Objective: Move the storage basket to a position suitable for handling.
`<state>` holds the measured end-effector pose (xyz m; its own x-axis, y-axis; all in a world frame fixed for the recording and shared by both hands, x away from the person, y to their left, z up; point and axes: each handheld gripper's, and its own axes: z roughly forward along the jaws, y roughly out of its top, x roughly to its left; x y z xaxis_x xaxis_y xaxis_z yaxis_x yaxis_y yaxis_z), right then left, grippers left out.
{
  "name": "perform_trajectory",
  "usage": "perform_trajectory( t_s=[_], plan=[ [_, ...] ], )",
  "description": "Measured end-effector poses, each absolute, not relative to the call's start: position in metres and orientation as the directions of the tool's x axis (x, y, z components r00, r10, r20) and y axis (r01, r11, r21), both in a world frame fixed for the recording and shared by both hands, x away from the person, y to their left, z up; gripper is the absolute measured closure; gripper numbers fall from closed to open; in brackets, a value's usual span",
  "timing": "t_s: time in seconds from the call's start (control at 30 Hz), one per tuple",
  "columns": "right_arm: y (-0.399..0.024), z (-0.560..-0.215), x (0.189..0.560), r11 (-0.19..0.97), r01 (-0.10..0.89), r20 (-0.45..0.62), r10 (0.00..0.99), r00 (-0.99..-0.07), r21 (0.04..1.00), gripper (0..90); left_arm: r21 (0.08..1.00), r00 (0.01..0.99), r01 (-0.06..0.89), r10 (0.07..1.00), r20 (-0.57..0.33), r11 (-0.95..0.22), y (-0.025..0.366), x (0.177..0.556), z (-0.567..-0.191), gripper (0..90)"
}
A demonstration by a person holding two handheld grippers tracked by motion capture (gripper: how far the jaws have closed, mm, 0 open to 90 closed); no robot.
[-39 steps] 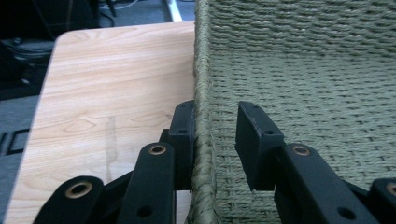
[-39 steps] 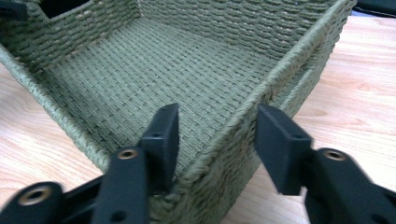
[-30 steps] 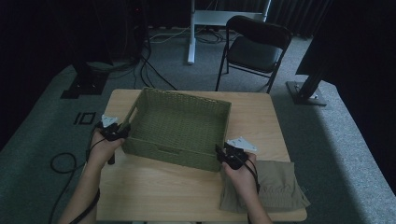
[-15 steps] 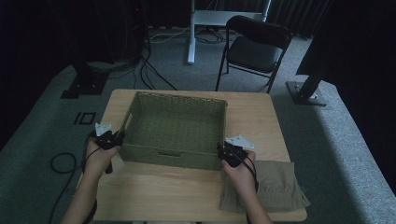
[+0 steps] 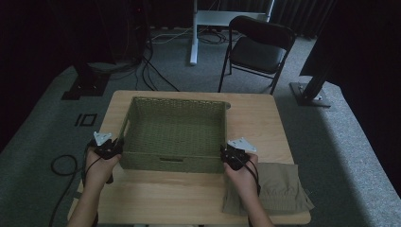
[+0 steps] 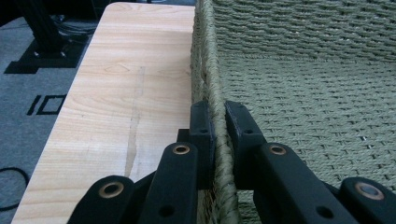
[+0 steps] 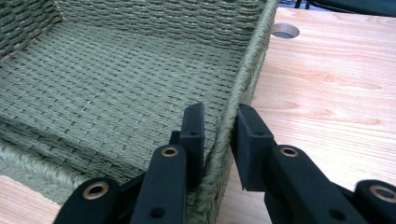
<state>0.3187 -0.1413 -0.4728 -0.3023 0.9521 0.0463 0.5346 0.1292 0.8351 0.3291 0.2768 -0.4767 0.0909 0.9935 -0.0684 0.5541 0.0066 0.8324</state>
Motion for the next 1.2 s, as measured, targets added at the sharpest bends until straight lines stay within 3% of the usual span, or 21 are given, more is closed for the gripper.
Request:
perform_trajectory(
  t_s=[0.6, 1.2],
  plan=[
    [-0.139, -0.473, 0.303, 0.130, 0.535, 0.044, 0.953, -0.300, 0.835, 75.8, 0.830, 0.083, 0.558, 0.994, -0.072, 0.013, 0.278, 0.314, -0.477, 83.5],
    [-0.140, -0.472, 0.310, 0.137, 0.549, 0.057, 0.945, -0.321, 0.824, 76.3, 0.826, 0.084, 0.563, 0.993, -0.083, 0.022, 0.281, 0.310, -0.476, 83.0]
  ],
)
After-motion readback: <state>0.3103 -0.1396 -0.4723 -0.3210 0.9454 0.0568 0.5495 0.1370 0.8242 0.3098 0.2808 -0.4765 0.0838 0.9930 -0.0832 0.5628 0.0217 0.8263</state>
